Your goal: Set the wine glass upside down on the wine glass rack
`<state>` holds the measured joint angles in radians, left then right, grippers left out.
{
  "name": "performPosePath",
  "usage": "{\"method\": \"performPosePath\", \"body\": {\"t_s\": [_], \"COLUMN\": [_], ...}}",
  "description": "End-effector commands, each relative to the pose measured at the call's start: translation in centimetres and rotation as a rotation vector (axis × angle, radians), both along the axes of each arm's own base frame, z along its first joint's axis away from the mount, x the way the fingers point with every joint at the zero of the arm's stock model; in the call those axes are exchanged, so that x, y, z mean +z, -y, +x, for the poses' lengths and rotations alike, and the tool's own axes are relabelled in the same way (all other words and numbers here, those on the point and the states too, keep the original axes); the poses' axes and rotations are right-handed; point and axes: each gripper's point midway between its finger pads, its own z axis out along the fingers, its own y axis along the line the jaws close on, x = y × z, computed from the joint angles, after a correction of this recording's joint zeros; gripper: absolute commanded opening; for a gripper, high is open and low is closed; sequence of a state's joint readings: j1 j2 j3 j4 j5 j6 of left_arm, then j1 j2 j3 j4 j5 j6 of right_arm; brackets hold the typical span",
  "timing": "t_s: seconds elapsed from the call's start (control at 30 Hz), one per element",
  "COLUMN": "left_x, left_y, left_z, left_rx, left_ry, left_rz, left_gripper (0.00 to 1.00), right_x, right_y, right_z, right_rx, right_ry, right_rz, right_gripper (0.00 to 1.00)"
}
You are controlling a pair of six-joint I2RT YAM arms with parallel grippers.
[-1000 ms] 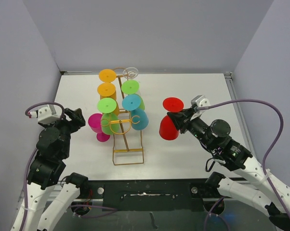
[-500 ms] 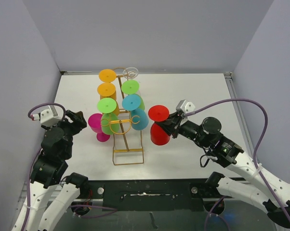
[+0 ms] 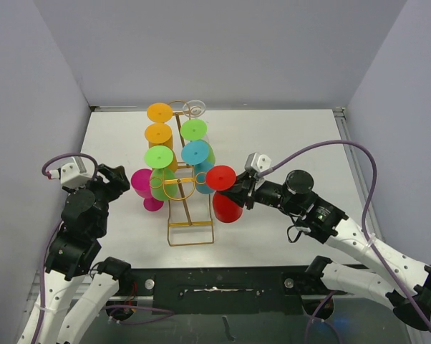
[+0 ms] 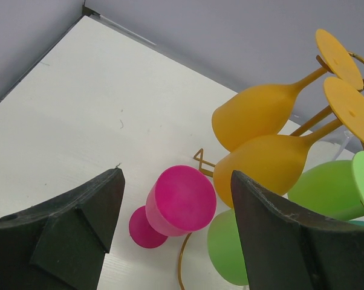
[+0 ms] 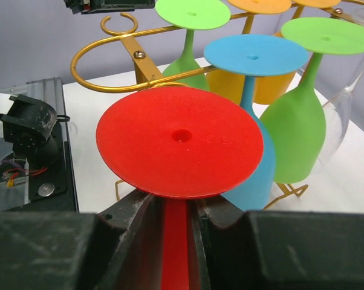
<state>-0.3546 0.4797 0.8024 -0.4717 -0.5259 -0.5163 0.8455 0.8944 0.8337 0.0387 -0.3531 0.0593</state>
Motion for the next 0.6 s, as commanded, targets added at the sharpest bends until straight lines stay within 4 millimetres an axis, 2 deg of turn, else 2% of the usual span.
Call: {"method": "performPosePath", "body": {"t_s": [0.0,0.57], "left_x": [0.7,0.5], "left_y": [0.3,0.4], "left_z": [0.0,0.0], "left_rx": [-0.018,-0.026], "left_ry": [0.020,0.010], "left_rz": [-0.011,-0.004], "left_gripper": [0.69,0.69], "right_x": [2.6,3.1], "right_y": [-1.1,-2.6], "right_z": [-0.7,0.4], "right_rx": [0.056,0.049], "right_ry": [0.072,0.101], "right_rz": [0.065,0.084], "right_gripper": [0.00,0.00]}}
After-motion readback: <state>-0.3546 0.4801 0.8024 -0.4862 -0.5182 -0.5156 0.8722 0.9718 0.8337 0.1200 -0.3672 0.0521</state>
